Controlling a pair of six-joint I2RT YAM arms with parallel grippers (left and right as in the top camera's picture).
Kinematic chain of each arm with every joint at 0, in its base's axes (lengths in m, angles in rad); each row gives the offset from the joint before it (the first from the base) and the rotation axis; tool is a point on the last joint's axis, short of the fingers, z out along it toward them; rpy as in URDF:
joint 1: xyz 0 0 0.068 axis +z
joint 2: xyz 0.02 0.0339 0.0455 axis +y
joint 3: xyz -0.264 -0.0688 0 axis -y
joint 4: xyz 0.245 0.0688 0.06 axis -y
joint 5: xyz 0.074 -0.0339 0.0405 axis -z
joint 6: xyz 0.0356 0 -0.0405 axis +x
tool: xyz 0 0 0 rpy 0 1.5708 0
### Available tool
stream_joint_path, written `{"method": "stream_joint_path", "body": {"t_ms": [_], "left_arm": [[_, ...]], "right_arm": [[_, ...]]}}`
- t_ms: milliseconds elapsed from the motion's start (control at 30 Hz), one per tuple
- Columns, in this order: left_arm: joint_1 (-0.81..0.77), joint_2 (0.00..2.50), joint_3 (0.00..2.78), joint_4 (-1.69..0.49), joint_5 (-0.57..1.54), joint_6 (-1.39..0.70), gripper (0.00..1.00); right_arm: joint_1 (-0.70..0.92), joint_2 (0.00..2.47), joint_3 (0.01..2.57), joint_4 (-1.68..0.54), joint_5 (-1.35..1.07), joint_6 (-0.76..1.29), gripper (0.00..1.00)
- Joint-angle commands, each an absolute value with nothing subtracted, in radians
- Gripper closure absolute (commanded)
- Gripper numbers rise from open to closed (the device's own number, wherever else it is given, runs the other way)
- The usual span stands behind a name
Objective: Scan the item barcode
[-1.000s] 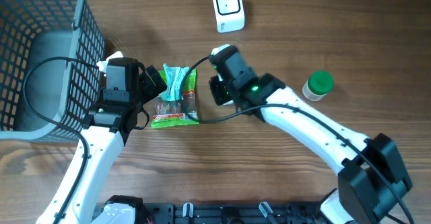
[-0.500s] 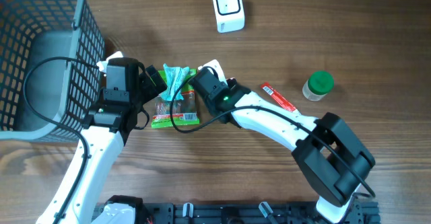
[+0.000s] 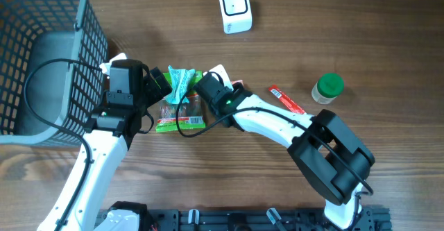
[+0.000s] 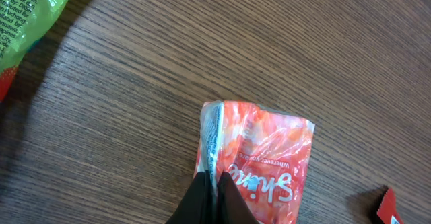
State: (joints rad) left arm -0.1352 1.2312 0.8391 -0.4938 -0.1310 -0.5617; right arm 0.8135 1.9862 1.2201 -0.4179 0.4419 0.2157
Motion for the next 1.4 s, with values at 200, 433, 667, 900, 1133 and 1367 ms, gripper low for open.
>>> {"method": "stream_joint_path", "body": {"t_ms": [200,433,667,900,1133,1367], "left_arm": [[-0.13,1.227,0.846,-0.494,-0.14,-0.55,0.0],[-0.13,1.227,0.846,-0.494,-0.14,-0.55,0.0],[-0.13,1.227,0.846,-0.494,-0.14,-0.55,0.0],[-0.13,1.227,0.846,-0.494,-0.14,-0.55,0.0],[-0.13,1.227,0.846,-0.494,-0.14,-0.55,0.0],[-0.13,1.227,0.846,-0.494,-0.14,-0.55,0.0]], "right_arm": [[0.569,1.68,1.214,-0.445,-0.393,0.423,0.96],[0.456,1.841,1.089,-0.273,-0.662,0.472,0.96],[0.408,1.863,1.086,-0.327,-0.515,0.419,0.96],[0.408,1.867,1.086,-0.229,-0.608,0.501,0.96],[0.407,1.962,1.086,-0.202,-0.545,0.469,0.87],[0.385,1.954,1.086,-0.239,-0.463,0.398,0.72]]}}
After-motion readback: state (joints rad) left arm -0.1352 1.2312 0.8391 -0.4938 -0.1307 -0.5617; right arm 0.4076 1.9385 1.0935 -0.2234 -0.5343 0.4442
